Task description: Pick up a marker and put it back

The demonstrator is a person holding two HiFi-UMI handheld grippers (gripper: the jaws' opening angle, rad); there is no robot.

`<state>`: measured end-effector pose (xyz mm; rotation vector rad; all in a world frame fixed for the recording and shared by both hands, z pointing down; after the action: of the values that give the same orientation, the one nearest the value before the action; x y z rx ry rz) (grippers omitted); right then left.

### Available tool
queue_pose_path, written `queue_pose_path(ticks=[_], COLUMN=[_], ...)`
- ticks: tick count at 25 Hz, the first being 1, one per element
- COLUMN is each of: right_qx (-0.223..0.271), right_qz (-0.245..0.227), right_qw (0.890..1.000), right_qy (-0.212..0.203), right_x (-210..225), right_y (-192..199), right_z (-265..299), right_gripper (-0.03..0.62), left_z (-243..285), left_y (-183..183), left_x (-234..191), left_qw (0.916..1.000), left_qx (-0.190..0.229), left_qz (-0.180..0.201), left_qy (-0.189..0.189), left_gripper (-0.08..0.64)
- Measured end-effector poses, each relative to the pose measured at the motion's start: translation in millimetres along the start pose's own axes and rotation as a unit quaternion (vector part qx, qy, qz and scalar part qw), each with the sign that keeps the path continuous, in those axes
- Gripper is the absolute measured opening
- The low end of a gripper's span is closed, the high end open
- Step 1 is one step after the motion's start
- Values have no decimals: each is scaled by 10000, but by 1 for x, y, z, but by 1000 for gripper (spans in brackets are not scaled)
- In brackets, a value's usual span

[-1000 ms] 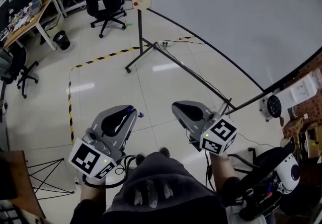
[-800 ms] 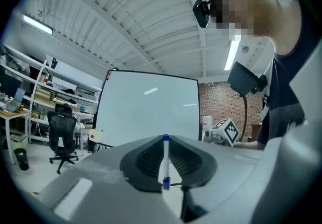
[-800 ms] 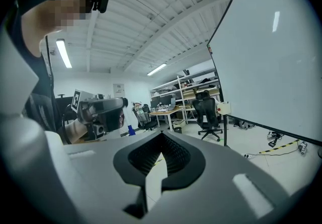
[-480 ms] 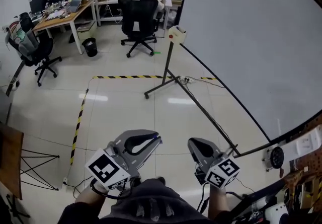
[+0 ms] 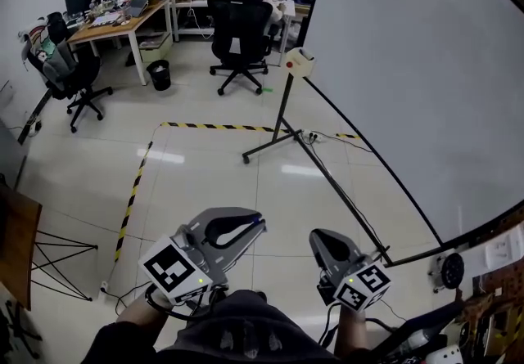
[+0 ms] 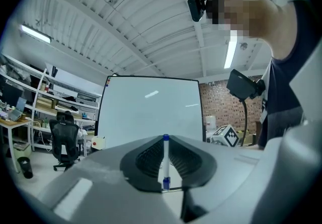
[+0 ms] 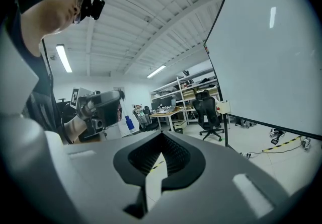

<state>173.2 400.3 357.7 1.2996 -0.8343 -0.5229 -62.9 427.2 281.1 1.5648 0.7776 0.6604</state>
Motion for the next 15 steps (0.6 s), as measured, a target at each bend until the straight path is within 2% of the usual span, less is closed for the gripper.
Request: queue_pose_path(ticks=[8, 12, 15], right_qx=[123, 183, 218], right_qz=[143, 196, 227], right_qw=[9998, 9996, 9994], right_qy=[-27, 73, 162], right_x=[33, 54, 69], right_y=[8, 7, 6], right_z=[-25, -39, -45], right_gripper=[2, 2, 2], left_z=[35, 54, 66], left_y=[1, 6, 9], left_x=[5, 7, 4], left_qw=[9999, 9994, 9993], left_qx=[-59, -312, -345], left_qz=[96, 154, 146], left_qy=[-82, -56, -48], left_gripper=[35, 35, 35])
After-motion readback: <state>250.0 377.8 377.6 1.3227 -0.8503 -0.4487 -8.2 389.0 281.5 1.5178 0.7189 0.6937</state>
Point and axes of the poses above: the fingertips, and each gripper's own axes: z forward along the fingers, x to its right, y out of its underside, the point moved 8 cm from there along -z, backward along the fingers, and after that the axes turned 6 degrees about x, right-handed, at the moved point
